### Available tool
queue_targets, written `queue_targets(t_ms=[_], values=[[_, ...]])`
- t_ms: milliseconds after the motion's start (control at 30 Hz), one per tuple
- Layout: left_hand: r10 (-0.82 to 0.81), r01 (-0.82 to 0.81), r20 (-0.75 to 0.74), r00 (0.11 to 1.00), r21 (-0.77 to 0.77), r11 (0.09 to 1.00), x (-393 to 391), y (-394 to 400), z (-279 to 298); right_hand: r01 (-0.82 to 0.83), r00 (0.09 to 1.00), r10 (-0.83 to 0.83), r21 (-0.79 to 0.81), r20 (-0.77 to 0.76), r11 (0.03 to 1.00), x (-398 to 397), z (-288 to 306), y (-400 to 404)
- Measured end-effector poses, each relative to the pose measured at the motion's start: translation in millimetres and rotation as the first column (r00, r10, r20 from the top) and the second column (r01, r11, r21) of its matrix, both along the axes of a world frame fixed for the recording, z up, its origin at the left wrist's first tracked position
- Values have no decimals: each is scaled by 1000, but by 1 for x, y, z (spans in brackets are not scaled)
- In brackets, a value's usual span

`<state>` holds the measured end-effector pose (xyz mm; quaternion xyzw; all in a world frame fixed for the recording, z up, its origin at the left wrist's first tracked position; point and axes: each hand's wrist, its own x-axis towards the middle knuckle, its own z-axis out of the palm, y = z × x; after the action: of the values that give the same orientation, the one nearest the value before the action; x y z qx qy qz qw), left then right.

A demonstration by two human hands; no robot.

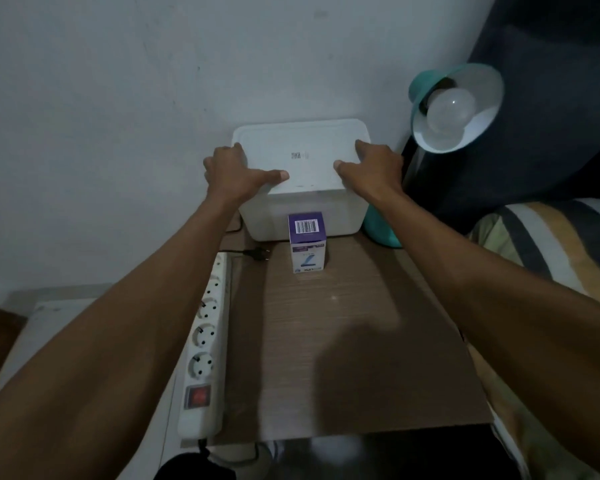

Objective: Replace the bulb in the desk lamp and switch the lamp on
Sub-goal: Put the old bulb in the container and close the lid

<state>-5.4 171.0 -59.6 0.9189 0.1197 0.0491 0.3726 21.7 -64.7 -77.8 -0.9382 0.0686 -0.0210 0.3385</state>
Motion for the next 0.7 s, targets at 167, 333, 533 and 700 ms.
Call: queue_targets(t_ms=[167,333,533,700], values=[[-11,11,-12,1000,-10,1000,1,4,-6,7,1000,-7,-22,11,1000,0,-3,3],[-52,52,-26,998,-17,999,-6,3,-3,2,1000,-2,-120,-2,993,-11,5,5],[-33,38,66,997,-86,996,-33,18,-9,26,930,12,-98,368,995,-34,28,31],[20,-17,155,988,-20,1000,-83,55,-49,-174,862,162,-20,480,985,-75,33,91]])
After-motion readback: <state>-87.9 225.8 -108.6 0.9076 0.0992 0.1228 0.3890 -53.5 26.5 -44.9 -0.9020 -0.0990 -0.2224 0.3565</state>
